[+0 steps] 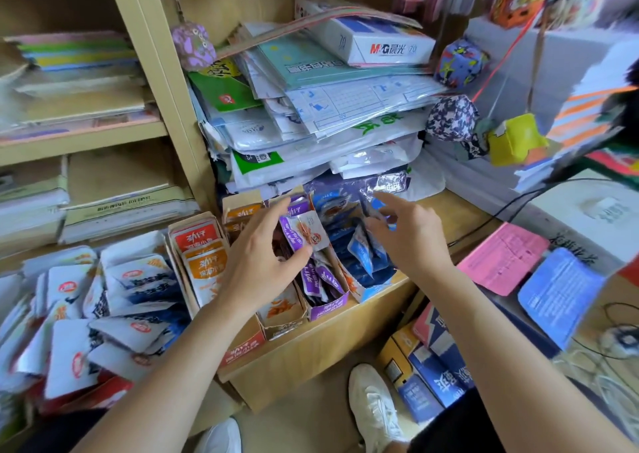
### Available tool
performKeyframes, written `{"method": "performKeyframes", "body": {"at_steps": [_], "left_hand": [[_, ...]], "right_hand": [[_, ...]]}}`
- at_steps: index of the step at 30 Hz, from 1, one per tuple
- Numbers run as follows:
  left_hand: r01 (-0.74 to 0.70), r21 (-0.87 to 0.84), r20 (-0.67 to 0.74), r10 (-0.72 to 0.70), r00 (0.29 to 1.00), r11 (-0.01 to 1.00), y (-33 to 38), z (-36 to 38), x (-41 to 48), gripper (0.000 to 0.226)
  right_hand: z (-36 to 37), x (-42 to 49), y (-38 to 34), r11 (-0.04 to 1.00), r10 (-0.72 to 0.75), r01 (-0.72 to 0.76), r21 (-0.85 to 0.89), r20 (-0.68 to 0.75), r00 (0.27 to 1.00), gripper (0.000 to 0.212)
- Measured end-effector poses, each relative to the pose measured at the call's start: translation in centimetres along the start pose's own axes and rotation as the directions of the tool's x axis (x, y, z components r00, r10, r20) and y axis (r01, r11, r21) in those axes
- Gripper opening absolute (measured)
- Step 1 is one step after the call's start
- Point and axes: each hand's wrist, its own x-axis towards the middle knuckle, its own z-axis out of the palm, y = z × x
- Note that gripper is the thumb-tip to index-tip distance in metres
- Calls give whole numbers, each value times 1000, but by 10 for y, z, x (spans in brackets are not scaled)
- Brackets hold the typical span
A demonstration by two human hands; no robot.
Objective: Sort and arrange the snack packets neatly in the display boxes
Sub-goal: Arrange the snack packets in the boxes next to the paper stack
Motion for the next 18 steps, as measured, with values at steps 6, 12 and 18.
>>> {"method": "performKeyframes", "body": {"at_steps": [6, 12, 18], "left_hand": [[-65, -13, -33, 65, 997, 998, -7, 1, -2, 68], [-63, 278, -14, 70, 997, 958, -19, 10, 12, 51], [-117, 466, 183, 34, 983, 877, -20, 1, 8, 68]], "right_hand": [[-9, -9, 14, 998, -48, 48, 36, -21, 999, 44], [3, -15, 9, 985, -139, 154, -77, 175, 975, 33], [13, -25, -14, 957, -212, 232, -175, 124, 969, 47]]}}
